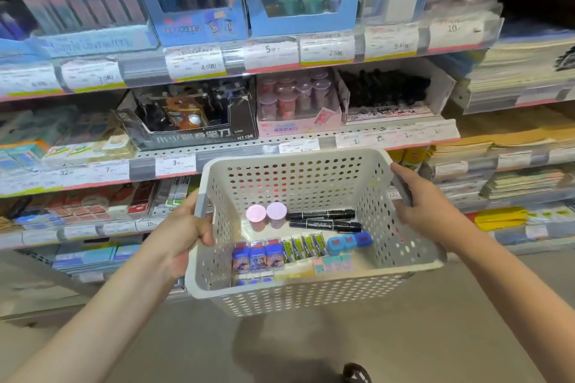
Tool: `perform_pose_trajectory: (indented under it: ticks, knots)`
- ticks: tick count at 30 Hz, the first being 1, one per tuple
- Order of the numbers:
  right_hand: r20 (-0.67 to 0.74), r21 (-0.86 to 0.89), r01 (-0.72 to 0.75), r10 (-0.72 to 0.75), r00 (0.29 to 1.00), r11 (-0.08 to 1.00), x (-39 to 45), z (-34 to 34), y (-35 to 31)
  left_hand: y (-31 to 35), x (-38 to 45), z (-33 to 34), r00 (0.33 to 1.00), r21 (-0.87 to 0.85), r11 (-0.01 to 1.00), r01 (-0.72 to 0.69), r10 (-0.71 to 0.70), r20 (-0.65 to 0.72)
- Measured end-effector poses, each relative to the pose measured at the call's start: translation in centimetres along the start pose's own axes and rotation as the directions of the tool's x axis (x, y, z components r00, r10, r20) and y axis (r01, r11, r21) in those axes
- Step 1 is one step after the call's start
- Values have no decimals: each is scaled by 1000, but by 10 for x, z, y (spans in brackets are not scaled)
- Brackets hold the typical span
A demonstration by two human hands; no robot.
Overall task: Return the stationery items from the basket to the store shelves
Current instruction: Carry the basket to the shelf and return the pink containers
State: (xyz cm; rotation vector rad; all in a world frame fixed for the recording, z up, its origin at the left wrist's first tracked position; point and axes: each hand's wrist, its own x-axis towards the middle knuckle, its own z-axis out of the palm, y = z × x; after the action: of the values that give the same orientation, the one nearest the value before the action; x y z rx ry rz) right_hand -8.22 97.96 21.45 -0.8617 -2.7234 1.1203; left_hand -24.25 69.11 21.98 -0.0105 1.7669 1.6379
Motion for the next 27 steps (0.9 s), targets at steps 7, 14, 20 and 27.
perform_pose_trajectory:
  ticks: [7,14,20,27]
  knots:
    - [-151,-411,339,-430,890,846,27,-24,5,-10,-2,41,997,-137,990,-14,4,-73]
    - [448,-482,685,-518,729,546,70,15,-53,-17,2,63,992,-141,990,-13,-5,-122]
    - [662,-495,826,-498,560,270,106,70,-62,-9,2,66,991,-111,994,-12,-3,-133]
    - [684,-505,843,-512,520,183,119,88,-65,2,-1,61,994,-104,995,-8,-3,-107]
